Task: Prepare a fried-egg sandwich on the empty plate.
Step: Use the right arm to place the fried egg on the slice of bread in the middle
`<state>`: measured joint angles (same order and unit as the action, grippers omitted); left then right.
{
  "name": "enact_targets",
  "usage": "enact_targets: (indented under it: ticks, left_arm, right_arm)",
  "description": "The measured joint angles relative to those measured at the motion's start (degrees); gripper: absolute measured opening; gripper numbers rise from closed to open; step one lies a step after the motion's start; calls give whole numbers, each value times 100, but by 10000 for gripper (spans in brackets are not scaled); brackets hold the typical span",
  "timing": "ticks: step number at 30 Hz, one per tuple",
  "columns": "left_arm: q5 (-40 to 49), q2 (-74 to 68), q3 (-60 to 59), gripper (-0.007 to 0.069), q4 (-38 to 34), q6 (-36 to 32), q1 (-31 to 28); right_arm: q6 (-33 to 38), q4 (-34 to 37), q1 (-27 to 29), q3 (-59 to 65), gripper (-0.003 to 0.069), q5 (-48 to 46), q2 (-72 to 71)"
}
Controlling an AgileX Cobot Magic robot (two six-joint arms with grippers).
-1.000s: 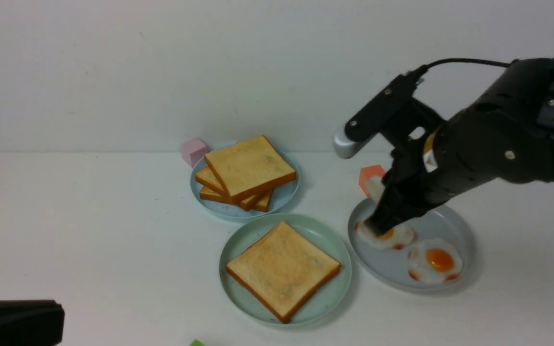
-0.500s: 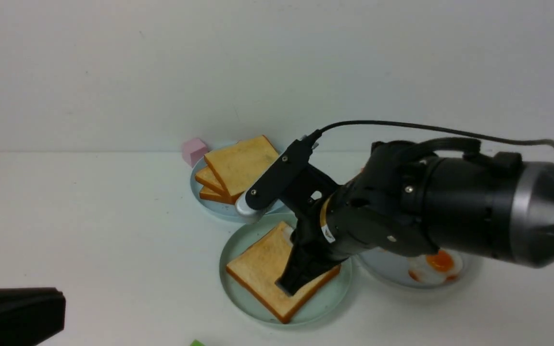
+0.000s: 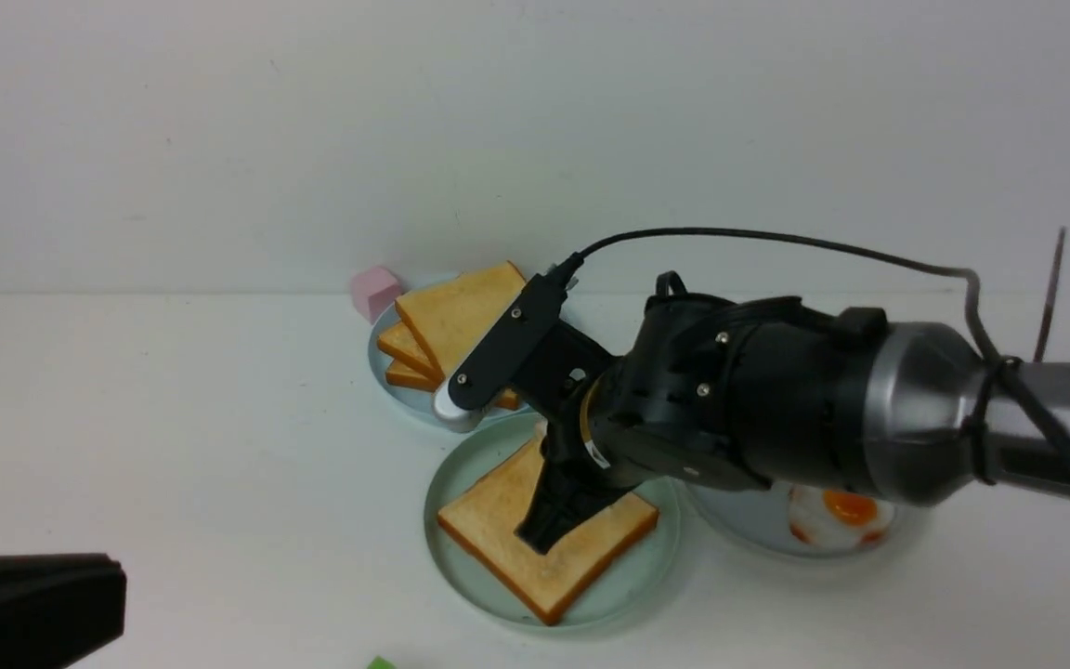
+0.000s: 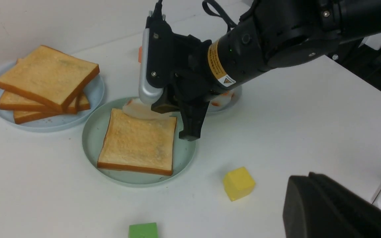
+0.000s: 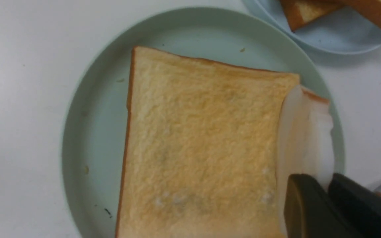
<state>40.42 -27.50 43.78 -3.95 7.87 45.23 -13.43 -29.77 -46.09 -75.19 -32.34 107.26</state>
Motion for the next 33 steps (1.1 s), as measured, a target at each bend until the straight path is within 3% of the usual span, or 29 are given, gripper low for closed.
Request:
enact_targets:
  ticks: [11,16,20,21,22,26,29,33]
  left_arm:
    - [0,0,0,8,-5,0,0]
    - [0,0,0,13,-18,6,0]
    - [0,0,0,14,-26,6,0]
    - [0,0,0,14,-26,6,0]
    - [0,0,0,14,-26,6,0]
    - [0,0,0,16,-26,6,0]
    - [0,0,0,17,-26,6,0]
    - [5,0,0,21,-26,6,0]
  right_arm:
    - [-6,0,-13,-11,73,0,122]
    - [-6,0,-13,-11,120,0,122]
    - [-12,263,-13,-11,330,-47,122]
    - [-16,318,-13,-11,356,-60,122]
    - [-16,554,-17,-11,470,-154,109]
    - [1,923,-97,-11,646,-447,-61]
    - [-1,989,-222,-11,672,-545,-288]
    - [2,996,-504,-11,629,-716,-870]
